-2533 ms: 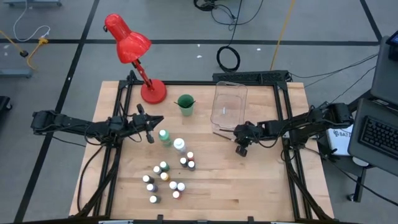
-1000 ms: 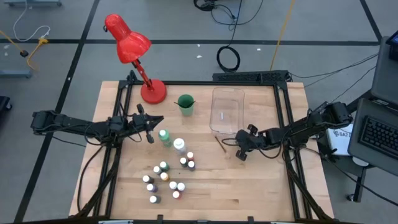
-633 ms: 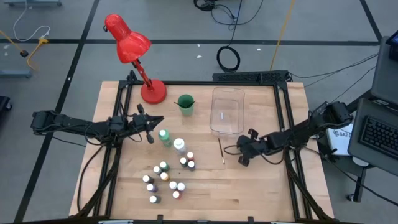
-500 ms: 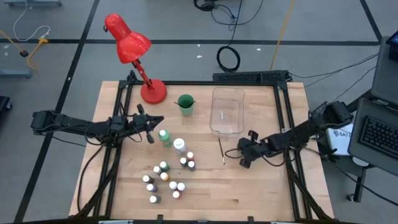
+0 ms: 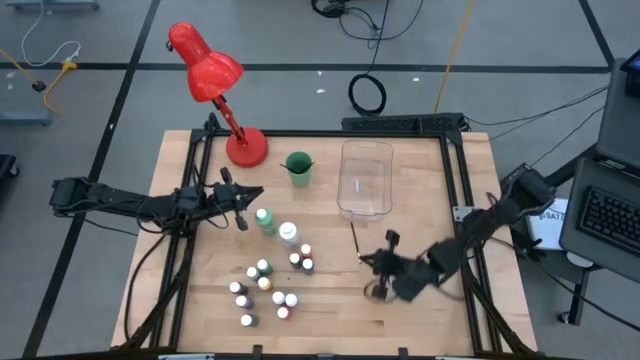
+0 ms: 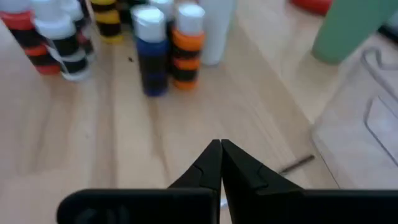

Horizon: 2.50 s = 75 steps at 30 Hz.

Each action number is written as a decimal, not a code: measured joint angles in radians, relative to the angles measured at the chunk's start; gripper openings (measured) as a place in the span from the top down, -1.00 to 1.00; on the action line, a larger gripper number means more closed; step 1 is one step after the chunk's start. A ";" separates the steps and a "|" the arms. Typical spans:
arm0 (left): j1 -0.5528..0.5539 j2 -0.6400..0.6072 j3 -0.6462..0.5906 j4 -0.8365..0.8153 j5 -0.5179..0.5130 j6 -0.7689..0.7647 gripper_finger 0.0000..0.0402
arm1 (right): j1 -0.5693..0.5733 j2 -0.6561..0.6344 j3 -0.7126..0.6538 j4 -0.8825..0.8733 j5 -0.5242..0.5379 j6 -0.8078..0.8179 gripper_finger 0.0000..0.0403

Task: Pick & Place Paint Supplies
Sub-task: Put the silver paintbrush into the green cup

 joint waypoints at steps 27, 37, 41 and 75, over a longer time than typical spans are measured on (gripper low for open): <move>0.000 0.000 0.000 0.002 -0.005 0.014 0.84 | -0.096 0.274 0.137 -0.325 -0.107 0.467 -0.01; 0.000 0.000 0.000 0.001 -0.005 0.015 0.84 | -0.123 0.269 0.031 -0.181 -0.181 0.466 0.13; 0.000 0.000 0.000 0.000 -0.005 0.013 0.84 | -0.124 0.269 0.006 -0.180 -0.218 0.467 0.29; 0.000 0.007 0.001 0.063 0.142 -0.063 0.84 | 0.014 -0.077 0.004 -0.059 0.014 -0.062 0.98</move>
